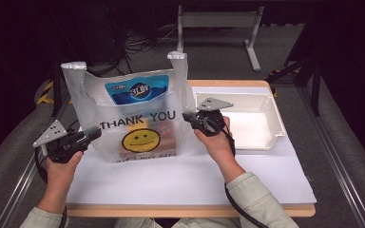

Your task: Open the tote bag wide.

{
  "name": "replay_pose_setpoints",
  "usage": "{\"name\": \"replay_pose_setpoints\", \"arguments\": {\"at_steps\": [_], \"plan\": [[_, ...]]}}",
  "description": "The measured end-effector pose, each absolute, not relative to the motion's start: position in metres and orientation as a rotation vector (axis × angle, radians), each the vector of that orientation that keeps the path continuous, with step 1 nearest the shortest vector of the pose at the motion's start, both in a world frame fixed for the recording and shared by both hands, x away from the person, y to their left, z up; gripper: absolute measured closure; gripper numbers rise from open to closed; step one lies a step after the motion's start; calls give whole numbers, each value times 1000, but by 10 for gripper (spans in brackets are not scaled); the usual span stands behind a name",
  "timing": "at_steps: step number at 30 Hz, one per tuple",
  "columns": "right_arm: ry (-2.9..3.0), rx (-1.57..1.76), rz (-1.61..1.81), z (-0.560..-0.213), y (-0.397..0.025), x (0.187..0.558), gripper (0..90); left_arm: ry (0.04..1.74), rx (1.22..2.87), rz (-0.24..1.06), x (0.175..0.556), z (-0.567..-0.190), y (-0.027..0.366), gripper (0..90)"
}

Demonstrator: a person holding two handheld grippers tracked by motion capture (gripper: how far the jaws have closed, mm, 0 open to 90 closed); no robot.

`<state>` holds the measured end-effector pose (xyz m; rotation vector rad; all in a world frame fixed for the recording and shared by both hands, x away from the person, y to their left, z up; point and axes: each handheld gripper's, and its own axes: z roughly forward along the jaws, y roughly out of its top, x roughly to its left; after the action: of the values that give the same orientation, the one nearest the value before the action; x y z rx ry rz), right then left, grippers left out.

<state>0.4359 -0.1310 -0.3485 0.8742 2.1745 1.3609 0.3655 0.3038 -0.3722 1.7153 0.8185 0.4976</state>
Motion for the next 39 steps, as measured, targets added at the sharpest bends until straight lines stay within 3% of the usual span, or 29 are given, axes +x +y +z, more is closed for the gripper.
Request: {"name": "replay_pose_setpoints", "arguments": {"at_steps": [10, 39], "plan": [[2185, 867, 1340, -353, -129, 438, 842, 823, 1713, 469, 367, -376, 310, 894], [2282, 918, 1293, -392, -124, 439, 874, 941, 1857, 342, 390, -412, 303, 896]]}}
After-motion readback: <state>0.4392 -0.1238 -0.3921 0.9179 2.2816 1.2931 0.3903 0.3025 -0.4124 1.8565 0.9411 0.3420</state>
